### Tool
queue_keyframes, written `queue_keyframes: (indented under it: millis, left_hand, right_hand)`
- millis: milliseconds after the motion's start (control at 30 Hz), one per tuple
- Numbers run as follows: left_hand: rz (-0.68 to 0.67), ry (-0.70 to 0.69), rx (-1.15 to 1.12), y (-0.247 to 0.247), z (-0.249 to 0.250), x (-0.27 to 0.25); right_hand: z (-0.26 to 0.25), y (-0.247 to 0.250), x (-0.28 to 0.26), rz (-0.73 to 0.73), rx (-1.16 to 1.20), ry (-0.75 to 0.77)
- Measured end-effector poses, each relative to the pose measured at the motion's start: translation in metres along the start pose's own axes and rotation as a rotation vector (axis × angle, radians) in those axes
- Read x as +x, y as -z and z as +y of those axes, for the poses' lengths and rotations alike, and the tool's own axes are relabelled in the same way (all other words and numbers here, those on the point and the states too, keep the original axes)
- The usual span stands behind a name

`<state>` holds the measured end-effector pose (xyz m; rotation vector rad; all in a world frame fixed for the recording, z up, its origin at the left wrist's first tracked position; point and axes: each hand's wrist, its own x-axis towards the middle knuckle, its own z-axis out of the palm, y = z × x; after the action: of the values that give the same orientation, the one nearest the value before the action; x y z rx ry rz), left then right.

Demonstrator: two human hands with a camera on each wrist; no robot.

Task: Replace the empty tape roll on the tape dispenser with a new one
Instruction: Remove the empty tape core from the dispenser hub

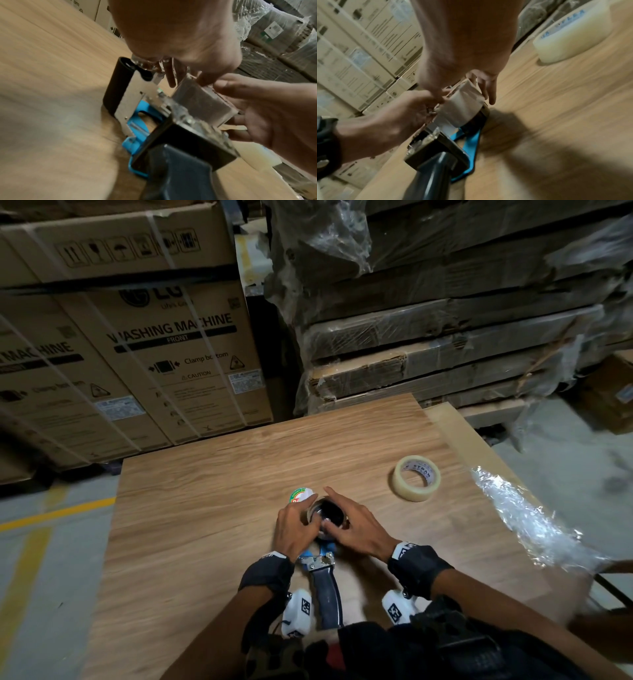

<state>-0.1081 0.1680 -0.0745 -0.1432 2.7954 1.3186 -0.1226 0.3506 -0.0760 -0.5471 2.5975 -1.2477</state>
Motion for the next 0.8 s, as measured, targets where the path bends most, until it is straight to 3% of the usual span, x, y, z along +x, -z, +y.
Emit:
queue_keyframes:
  millis: [100, 300, 600, 800]
  left_hand:
    - [0.006, -0.046, -0.037, 0.0, -0.003, -0.01]
    - [-0.017, -0.011, -0.056, 0.003, -0.005, -0.014]
    - [-0.108, -0.006, -0.004, -0.002, -0.025, -0.009]
    - [-0.122, 0.024, 0.003, -0.002, -0.011, -0.015]
  right_hand:
    - [0.006, -0.004, -0.004, -0.034, -0.001, 0.022]
    - [-0.006, 0.008, 0.0, 0.043, 0.037, -0.058]
    - [-0.005, 0.004, -0.005, 0.031, 0.102, -0.02]
    - [-0.004, 0.009, 0.001, 0.105, 0.112, -0.106]
